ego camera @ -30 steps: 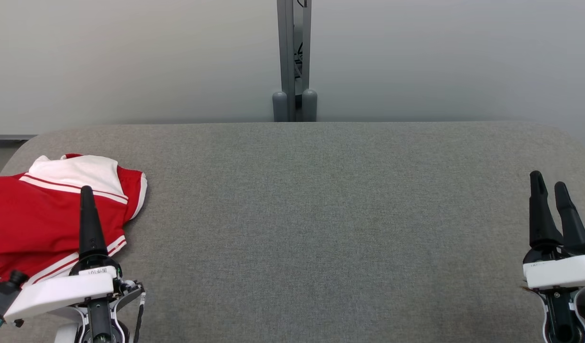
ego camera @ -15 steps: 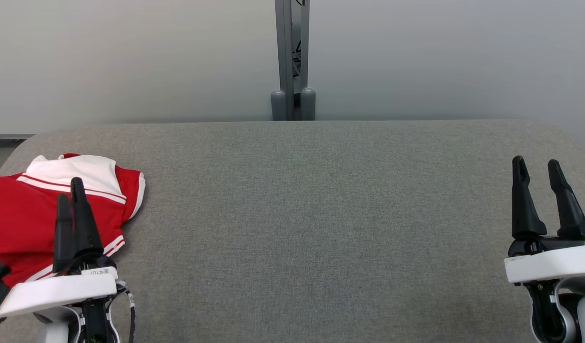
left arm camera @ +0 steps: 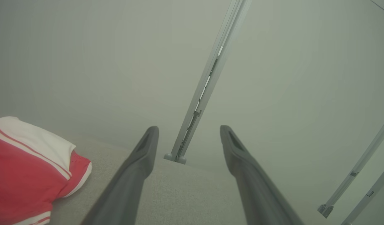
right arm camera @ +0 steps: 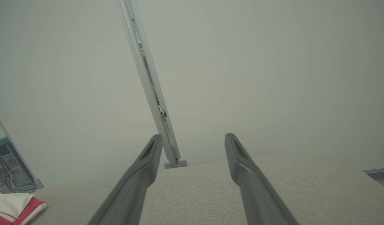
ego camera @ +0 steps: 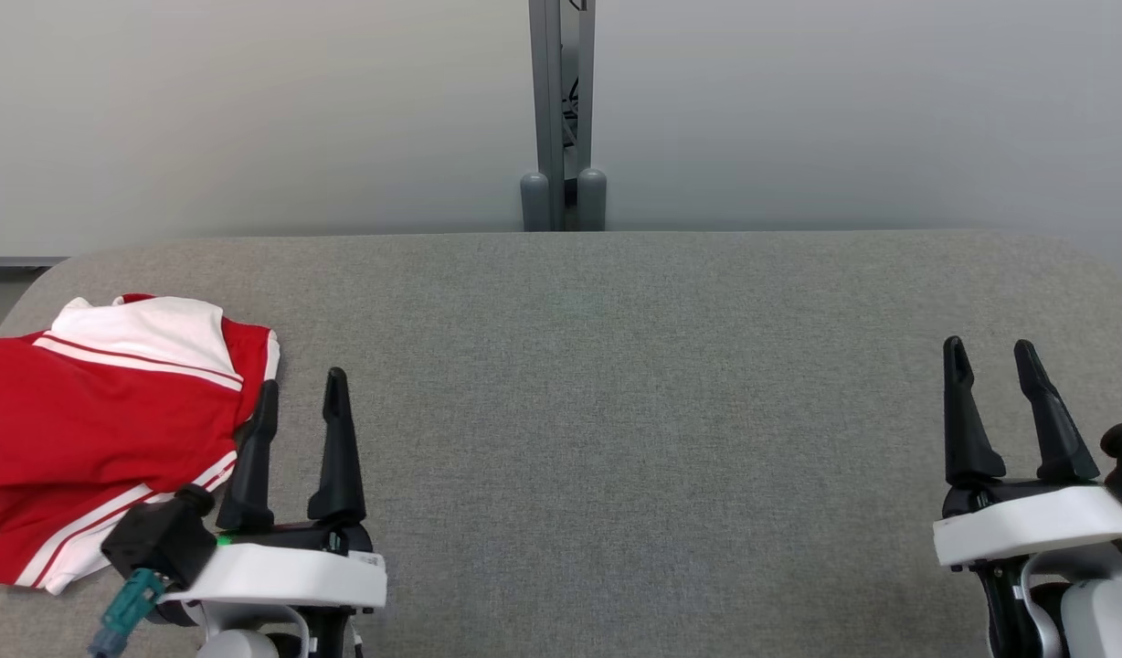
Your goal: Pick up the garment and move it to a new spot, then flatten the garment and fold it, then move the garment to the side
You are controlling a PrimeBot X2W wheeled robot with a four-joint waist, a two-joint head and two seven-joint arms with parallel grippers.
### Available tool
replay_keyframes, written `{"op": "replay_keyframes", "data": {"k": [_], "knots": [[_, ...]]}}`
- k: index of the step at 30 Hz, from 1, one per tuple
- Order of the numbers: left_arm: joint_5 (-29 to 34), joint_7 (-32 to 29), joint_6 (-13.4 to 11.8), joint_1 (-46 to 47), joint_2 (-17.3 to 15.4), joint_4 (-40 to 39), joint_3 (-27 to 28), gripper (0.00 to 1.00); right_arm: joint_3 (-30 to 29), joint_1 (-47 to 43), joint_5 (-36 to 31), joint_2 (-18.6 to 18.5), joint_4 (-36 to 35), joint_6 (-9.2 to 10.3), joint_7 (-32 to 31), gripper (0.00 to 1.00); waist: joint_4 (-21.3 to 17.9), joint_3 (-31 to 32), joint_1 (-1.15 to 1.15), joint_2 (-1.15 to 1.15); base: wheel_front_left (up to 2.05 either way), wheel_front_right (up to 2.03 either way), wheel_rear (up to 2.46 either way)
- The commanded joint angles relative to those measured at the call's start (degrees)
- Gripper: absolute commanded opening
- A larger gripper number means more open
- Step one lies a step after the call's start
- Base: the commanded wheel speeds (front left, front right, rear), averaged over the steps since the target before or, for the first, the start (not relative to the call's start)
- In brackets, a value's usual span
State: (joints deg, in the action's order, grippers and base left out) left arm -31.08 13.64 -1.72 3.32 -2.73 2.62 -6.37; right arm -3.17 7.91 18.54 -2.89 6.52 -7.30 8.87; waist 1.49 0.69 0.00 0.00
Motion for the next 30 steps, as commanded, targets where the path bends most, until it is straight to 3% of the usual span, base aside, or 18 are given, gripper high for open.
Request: {"op": "replay_keyframes", "data": {"k": [1, 8, 14, 30], "knots": [[2.55, 0.27, -1.01, -0.28, -0.18, -0.03, -0.87, 1.00, 0.35, 0.37, -1.21, -0.19, 0.38, -0.24, 0.78, 1.00, -0.04, 0.01, 0.00, 0.00, 0.00, 0.00, 0.00], [10.61, 0.53, -5.57, -0.77, -0.20, 3.03, -5.14, 1.00, 3.14, 0.23, -4.31, -0.16, 4.96, -0.25, 2.15, 1.00, -0.38, 0.07, 0.00, 0.00, 0.00, 0.00, 0.00], [13.65, 0.82, -8.11, -1.17, -0.20, 6.11, -6.34, 1.00, 4.22, 1.02, -5.33, -0.12, 9.14, -0.27, 3.28, 1.00, -0.64, 0.16, 0.00, 0.00, 0.00, 0.00, 0.00], [18.69, 1.43, -9.34, -1.61, -0.25, 10.81, -6.69, 1.00, 6.93, 2.29, -9.81, -0.23, 13.32, -0.31, 6.06, 1.00, -0.93, 0.01, 0.00, 0.00, 0.00, 0.00, 0.00]]}}
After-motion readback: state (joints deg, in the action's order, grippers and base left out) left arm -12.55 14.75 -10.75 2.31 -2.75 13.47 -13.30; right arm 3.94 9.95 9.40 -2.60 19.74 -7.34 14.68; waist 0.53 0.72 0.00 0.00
